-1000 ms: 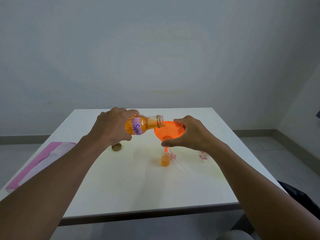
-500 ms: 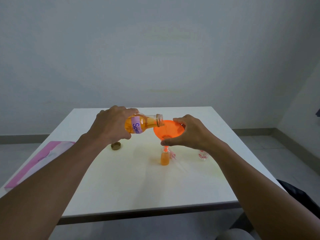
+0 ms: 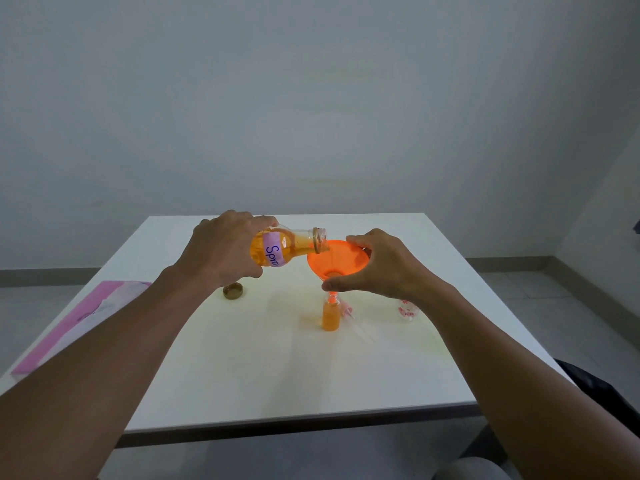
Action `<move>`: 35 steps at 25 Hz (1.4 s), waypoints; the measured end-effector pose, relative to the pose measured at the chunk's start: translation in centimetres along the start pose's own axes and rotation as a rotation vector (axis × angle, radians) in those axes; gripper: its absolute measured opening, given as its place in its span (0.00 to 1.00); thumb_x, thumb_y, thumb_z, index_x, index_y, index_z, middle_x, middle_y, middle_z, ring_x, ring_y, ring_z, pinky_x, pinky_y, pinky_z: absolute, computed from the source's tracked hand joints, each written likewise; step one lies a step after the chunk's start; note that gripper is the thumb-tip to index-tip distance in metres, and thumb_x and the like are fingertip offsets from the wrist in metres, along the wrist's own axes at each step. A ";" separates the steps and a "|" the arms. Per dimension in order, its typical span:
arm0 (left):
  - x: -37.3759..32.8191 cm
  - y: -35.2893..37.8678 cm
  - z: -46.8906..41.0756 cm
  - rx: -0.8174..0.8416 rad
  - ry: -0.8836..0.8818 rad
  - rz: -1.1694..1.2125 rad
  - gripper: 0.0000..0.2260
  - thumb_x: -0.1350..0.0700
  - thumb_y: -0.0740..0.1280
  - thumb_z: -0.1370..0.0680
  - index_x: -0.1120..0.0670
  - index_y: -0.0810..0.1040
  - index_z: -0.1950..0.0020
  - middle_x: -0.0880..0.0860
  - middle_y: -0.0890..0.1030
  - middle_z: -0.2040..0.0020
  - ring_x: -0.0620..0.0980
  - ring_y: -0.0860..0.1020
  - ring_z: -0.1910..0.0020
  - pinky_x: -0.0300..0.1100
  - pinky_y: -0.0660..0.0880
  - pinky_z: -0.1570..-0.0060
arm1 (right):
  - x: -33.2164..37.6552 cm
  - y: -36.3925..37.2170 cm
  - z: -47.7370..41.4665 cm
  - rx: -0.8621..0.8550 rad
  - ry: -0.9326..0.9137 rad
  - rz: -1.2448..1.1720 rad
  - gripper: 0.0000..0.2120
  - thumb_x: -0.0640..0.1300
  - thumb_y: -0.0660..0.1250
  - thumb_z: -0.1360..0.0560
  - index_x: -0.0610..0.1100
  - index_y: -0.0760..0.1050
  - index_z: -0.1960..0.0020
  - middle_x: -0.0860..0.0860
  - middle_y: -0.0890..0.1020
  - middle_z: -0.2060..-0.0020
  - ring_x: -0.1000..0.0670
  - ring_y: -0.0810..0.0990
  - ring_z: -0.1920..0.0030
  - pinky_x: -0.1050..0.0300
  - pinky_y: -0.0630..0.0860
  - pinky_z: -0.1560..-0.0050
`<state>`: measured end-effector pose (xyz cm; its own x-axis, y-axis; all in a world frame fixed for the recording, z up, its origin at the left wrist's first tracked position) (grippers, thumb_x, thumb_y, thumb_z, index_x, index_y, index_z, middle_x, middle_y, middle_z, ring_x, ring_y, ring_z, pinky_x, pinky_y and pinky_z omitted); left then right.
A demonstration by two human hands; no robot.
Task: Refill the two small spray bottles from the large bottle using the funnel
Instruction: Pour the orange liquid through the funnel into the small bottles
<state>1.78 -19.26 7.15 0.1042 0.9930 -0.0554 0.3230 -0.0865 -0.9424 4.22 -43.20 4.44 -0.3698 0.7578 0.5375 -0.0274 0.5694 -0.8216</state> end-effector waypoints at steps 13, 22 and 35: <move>0.2 0.2 0.6 0.013 -0.055 0.088 0.37 0.53 0.78 0.36 0.43 0.72 0.29 0.48 0.80 0.42 0.54 0.76 0.42 0.46 0.73 0.52 | -0.1 0.1 -0.3 -0.002 -0.004 0.010 0.48 0.68 0.79 0.41 0.49 0.71 0.28 0.52 0.75 0.42 0.50 0.74 0.45 0.58 0.72 0.53; 0.9 1.7 1.2 0.011 -0.139 0.299 0.38 0.54 0.80 0.39 0.42 0.73 0.30 0.49 0.81 0.43 0.55 0.78 0.48 0.48 0.79 0.55 | -0.4 0.1 -0.3 -0.013 -0.001 -0.010 0.51 0.69 0.79 0.42 0.49 0.69 0.25 0.53 0.74 0.39 0.51 0.73 0.44 0.58 0.71 0.51; 2.0 3.4 2.2 -0.027 -0.211 0.421 0.39 0.50 0.82 0.38 0.45 0.72 0.29 0.50 0.80 0.40 0.53 0.78 0.48 0.48 0.80 0.52 | -0.5 0.2 -0.3 -0.030 0.009 -0.014 0.52 0.70 0.78 0.42 0.48 0.67 0.24 0.52 0.73 0.36 0.52 0.71 0.43 0.57 0.70 0.49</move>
<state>0.98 -17.40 3.14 0.0385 0.8653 -0.4998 0.3188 -0.4846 -0.8146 4.69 -43.37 4.04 -0.3616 0.7526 0.5504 -0.0047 0.5888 -0.8082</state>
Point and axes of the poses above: each hand's wrist, its own z-axis away from the middle knuckle, its own y-axis out of the palm, x = y × z, the point moved 6 cm from there along -z, towards the middle knuckle
